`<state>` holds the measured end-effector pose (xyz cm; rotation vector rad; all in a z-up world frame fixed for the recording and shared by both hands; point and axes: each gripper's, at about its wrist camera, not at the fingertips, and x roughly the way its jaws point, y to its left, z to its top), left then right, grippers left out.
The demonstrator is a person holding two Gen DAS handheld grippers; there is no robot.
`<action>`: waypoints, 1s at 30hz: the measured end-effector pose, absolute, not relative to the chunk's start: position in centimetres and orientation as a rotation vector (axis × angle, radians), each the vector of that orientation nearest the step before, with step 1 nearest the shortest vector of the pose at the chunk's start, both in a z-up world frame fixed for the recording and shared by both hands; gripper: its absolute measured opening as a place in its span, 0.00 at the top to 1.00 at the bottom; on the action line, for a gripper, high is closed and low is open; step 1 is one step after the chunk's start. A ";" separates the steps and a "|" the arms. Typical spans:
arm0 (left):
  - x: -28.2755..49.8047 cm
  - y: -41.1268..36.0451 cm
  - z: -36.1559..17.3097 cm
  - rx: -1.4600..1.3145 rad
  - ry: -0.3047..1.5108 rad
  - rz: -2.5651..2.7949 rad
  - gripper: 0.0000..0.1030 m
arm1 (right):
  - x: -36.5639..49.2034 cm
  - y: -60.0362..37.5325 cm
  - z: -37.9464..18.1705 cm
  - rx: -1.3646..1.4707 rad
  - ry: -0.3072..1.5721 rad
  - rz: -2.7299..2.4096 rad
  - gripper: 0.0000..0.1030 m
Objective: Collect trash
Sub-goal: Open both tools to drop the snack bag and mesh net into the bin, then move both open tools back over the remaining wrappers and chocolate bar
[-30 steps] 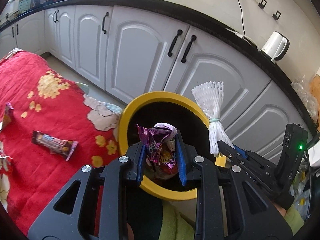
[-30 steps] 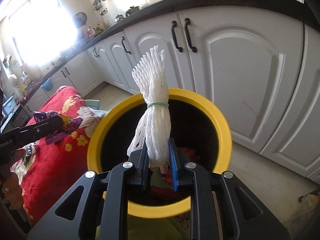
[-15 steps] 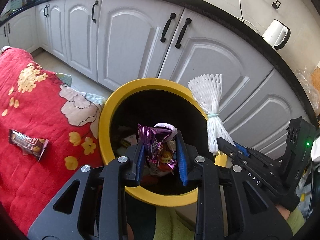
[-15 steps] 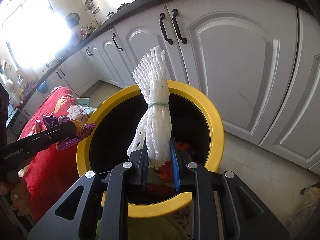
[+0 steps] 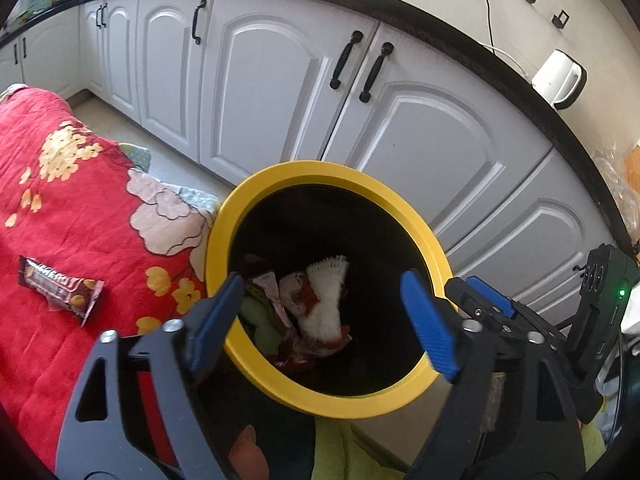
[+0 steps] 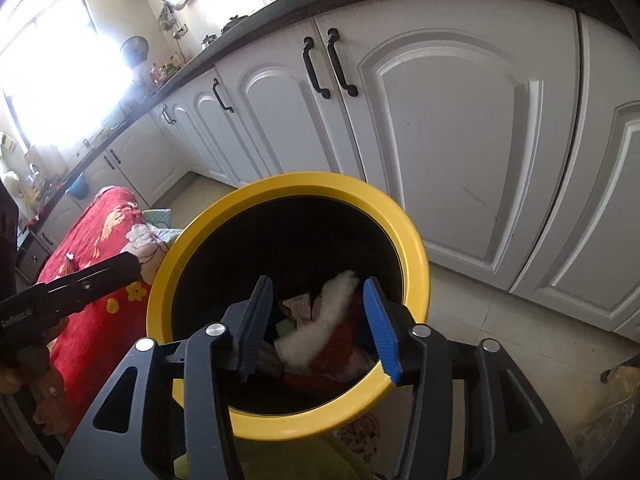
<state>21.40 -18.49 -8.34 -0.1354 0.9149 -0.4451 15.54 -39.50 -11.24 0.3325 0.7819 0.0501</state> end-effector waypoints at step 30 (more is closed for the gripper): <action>16.9 -9.2 -3.9 -0.176 0.757 -0.281 0.11 | 13.7 -31.4 -5.9 0.217 0.686 0.228 0.39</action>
